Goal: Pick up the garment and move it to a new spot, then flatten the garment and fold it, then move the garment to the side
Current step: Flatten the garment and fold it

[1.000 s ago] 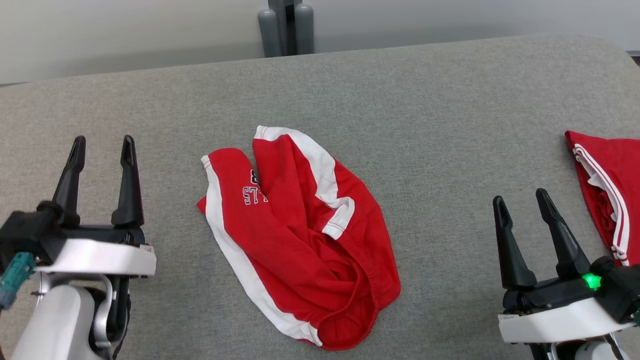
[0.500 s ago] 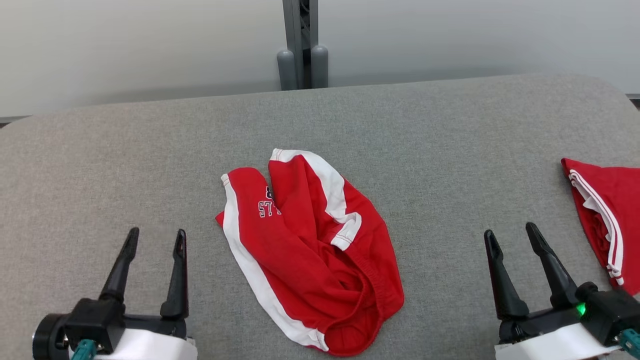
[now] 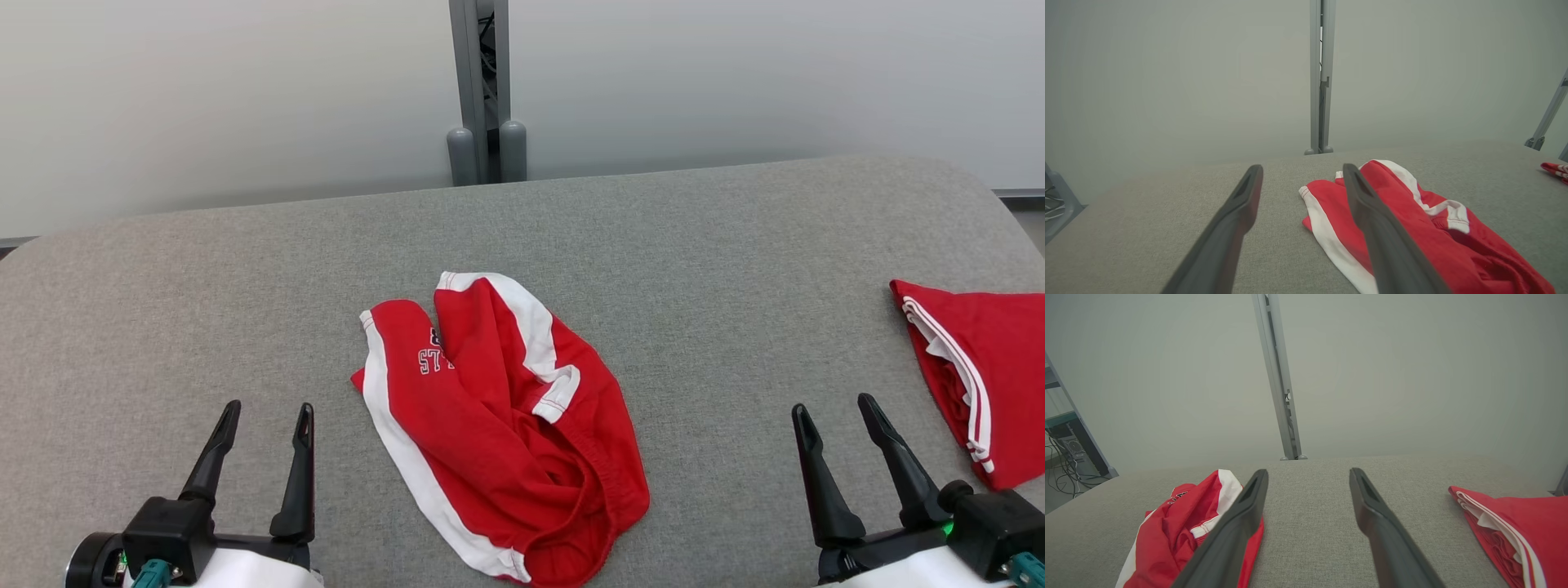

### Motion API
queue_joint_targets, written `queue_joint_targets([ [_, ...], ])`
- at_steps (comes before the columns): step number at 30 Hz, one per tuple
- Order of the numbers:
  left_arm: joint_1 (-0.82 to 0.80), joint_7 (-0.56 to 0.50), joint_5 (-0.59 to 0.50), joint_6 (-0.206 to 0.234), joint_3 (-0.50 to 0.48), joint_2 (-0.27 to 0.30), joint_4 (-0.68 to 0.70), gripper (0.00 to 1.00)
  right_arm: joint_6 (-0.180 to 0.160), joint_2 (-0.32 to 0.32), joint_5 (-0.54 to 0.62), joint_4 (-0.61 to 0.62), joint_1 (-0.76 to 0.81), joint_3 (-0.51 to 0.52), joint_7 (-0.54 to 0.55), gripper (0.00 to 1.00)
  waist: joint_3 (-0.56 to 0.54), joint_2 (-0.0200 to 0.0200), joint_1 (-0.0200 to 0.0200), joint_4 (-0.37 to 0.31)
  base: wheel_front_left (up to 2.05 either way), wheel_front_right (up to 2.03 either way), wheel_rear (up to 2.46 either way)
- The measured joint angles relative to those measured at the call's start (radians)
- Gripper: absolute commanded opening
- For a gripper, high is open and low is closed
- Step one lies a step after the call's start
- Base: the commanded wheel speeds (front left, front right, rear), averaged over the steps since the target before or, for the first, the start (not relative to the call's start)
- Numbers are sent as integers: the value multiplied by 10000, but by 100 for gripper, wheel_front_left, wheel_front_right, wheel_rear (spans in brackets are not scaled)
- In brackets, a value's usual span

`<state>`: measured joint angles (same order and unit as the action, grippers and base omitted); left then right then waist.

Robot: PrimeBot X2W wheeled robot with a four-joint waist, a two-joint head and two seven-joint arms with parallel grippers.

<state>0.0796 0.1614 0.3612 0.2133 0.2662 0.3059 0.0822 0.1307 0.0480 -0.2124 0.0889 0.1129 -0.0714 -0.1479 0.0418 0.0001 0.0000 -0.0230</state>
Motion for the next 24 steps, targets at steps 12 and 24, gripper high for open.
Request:
queue_joint_targets([
  [12,-48,4,75,-8,33,35,38,100,0,12,-86,-12,-8,-500,355,100,34,0,0,64,0,0,0],
  [24,-384,65,165,-67,128,-8,-140,100,0,984,-792,-821,-316,-4529,1918,100,377,0,0,340,0,0,0],
])
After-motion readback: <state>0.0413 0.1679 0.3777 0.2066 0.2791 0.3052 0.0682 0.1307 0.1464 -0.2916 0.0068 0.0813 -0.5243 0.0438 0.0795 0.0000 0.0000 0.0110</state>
